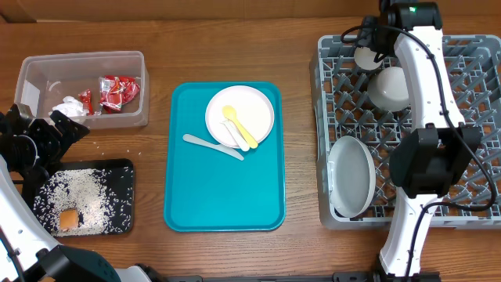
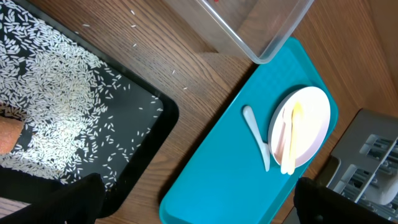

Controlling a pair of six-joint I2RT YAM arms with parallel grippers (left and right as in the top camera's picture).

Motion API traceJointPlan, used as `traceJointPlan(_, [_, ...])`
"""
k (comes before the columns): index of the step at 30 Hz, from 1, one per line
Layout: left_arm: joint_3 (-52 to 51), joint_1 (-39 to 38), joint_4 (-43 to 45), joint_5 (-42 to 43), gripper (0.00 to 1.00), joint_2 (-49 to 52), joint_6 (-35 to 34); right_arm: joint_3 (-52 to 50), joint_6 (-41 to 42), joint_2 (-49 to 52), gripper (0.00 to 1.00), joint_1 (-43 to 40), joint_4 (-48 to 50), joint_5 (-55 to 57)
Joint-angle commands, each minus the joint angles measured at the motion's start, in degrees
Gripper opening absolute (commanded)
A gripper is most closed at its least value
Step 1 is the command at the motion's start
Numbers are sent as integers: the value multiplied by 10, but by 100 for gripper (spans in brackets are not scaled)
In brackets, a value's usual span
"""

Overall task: Sort waste into correct bins and load items into the dishwasher rack
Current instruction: 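Carry the cup over the dish rack and lower it, then open the right gripper to set the cup upright in the rack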

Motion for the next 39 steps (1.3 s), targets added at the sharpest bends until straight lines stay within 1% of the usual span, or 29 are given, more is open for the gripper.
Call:
traceJointPlan(1, [1,2,0,-2,100,-1,-4,-3,-1,6,63,-2,-4,4])
traceJointPlan(19, [1,2,0,-2,100,-1,-4,-3,-1,23,64,-2,-14,-5])
traceJointPlan(21, [1,2,0,-2,100,-1,-4,-3,-1,23,73,-2,-14,-5])
traceJointPlan(23, [1,2,0,-2,100,-1,-4,-3,-1,23,75,-2,-14,-5])
traceJointPlan(26, [1,2,0,-2,100,-1,-4,-3,-1,23,82,-2,-13,-5])
traceJointPlan(35, [1,2,0,-2,100,-1,-4,19,-2,14,85,-2,-28,-5])
traceJointPlan(39, [1,2,0,-2,100,-1,-4,43,0,-8,88,-2,-48,-5])
